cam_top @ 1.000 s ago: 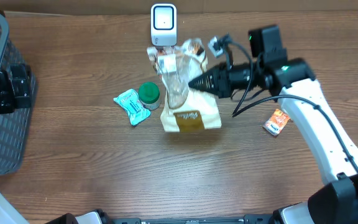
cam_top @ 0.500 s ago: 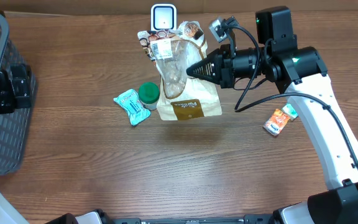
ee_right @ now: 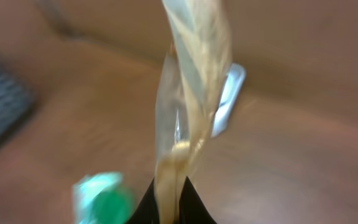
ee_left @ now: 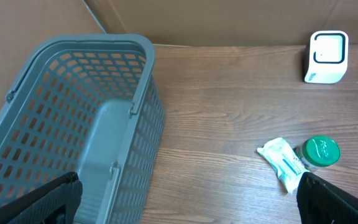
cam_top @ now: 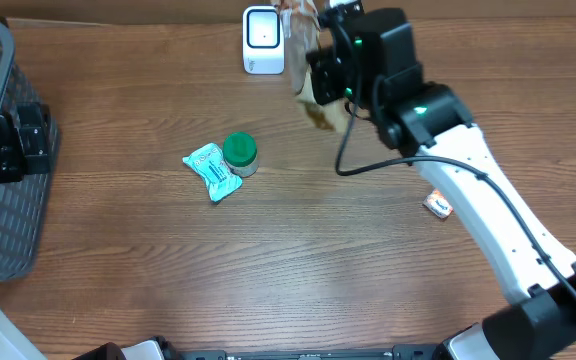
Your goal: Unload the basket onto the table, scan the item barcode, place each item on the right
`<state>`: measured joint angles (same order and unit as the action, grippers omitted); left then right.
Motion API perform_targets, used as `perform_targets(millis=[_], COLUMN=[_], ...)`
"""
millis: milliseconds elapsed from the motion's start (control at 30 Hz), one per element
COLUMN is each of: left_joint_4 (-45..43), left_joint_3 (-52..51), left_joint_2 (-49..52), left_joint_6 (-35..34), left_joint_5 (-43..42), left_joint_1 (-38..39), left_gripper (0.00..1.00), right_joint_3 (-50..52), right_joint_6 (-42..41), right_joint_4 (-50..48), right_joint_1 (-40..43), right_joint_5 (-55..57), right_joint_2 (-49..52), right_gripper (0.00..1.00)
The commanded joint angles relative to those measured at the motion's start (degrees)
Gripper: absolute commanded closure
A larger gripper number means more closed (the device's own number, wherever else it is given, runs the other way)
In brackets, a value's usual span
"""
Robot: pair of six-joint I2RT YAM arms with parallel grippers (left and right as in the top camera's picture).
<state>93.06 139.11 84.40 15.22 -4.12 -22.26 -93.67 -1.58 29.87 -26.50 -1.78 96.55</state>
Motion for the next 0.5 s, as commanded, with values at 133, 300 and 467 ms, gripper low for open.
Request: perform_targets(millis=[133,300,467], left_joint_4=[-0.2,-0.2,-0.2], left_joint_3=[0.1,0.1,0.1], left_joint_2=[0.0,0.0,0.0], left_joint_6=[0.9,0.9,0.9], left_joint_5=[-0.4,-0.4,-0.4], left_joint_1=[-0.2,-0.2,-0.2], left_gripper=[0.01,0.0,0.0], right_joint_3=[-0.9,-0.9,-0.9], right_joint_6=[18.7,24.9,22.5], right_joint_4=[-17.0,-29.1,-27.7], right_joint_1=[-1.7,-2.1,-2.1], right_joint_5=[22.4,25.5,26.4], right_joint_2=[10.9,17.6,20.7], right_gripper=[0.96,0.96,0.96])
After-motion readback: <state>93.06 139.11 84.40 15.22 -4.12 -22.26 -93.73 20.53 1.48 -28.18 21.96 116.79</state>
